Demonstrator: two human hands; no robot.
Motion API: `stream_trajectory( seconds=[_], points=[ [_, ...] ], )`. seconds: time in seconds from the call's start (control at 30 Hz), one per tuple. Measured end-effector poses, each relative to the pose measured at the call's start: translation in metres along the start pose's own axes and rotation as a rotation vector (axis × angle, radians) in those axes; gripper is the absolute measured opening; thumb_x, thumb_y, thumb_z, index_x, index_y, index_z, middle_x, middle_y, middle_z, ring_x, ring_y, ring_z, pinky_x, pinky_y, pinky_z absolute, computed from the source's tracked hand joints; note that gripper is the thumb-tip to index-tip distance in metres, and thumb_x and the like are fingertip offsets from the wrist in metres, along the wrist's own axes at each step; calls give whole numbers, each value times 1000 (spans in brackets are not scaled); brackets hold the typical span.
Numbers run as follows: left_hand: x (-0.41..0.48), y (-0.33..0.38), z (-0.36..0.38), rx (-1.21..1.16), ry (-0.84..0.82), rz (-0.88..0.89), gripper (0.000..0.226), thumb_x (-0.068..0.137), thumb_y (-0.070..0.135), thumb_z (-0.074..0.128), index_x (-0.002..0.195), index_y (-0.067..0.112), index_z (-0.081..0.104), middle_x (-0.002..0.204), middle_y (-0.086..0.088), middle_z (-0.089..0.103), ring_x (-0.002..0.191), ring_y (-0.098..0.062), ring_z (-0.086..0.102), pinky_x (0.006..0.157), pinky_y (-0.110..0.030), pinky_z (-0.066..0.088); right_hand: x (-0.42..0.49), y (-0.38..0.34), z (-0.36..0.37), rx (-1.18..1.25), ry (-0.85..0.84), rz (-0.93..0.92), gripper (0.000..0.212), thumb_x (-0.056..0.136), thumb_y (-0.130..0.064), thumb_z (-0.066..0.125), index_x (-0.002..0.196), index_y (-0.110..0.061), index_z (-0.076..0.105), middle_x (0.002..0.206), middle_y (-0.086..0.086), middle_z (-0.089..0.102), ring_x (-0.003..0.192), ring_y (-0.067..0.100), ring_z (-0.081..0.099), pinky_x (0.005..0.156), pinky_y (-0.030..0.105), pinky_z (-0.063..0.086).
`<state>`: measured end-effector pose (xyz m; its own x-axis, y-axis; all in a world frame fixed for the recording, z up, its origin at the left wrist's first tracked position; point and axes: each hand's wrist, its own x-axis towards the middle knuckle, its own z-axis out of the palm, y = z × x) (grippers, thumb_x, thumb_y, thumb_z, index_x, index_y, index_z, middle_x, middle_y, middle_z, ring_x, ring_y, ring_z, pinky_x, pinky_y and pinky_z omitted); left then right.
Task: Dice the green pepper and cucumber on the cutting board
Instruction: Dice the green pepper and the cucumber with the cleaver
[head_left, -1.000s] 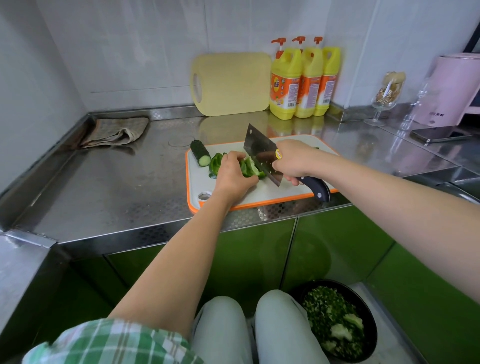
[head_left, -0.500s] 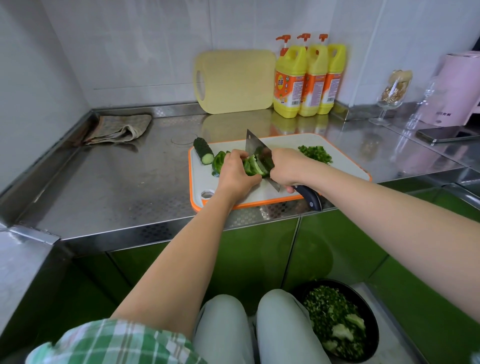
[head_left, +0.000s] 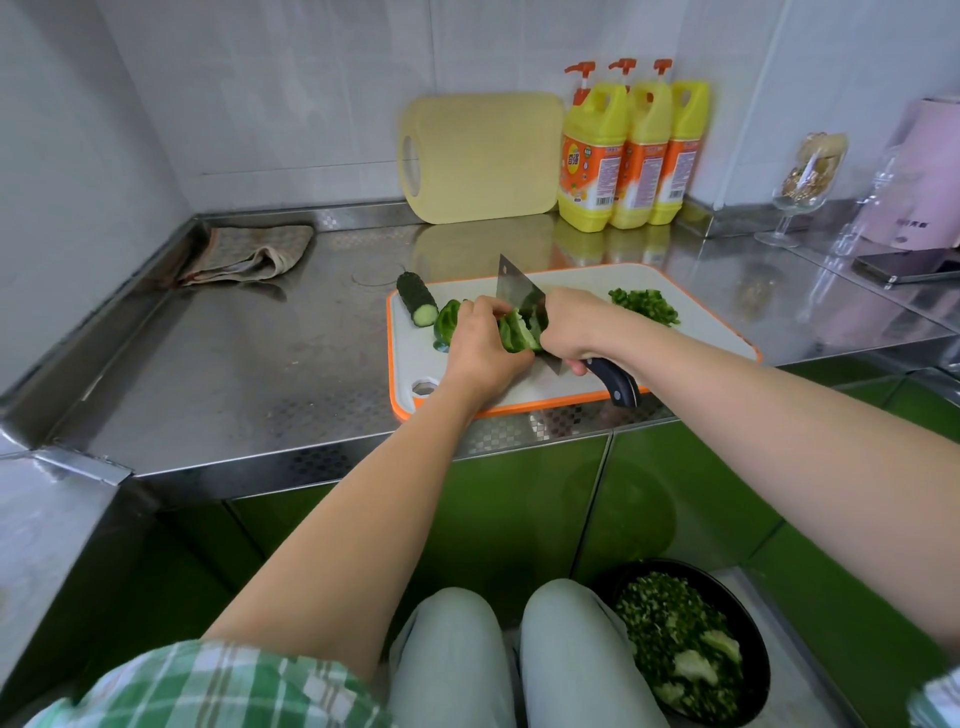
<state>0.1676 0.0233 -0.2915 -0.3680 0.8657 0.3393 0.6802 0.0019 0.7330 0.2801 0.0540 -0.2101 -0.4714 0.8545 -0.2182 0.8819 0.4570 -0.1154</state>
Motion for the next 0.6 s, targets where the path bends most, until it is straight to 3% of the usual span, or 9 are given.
stream_trajectory(
  seconds=[0.1,0.23,0.37,0.53,0.6],
  points=[
    [-3,0,-5,44,-12,29,63,71,17,80,124,10,47,116,-6,43,99,-17,45,87,-24,40,4,-1,4,79,47,13,19,81,9,51,93,6,65,45,9,55,51,20,53,48,25,38],
    [-8,1,-14,101,-72,55,58,76,23,71,127,11,46,115,-3,41,98,-18,45,89,-25,39,6,5,13,229,122,20,20,86,4,50,104,4,58,68,14,61,55,25,61,54,27,45],
    [-3,-2,-29,196,-82,74,42,85,9,55,127,9,52,116,-10,50,102,-27,53,92,-31,41,6,23,19,340,213,-24,22,98,-13,40,117,-4,46,75,15,63,49,24,62,56,30,49],
    [2,-4,-37,400,-180,197,48,83,5,57,130,13,55,133,-13,47,124,-31,39,106,-34,29,-1,22,17,326,163,-55,23,98,-14,41,118,-4,47,63,12,63,48,20,61,52,27,45],
    [3,-5,-35,462,-231,192,49,84,11,57,133,15,52,135,-13,49,123,-31,39,105,-34,29,-3,20,17,307,137,-65,23,97,-12,42,116,-2,51,57,12,62,48,20,60,53,25,45]
  ],
)
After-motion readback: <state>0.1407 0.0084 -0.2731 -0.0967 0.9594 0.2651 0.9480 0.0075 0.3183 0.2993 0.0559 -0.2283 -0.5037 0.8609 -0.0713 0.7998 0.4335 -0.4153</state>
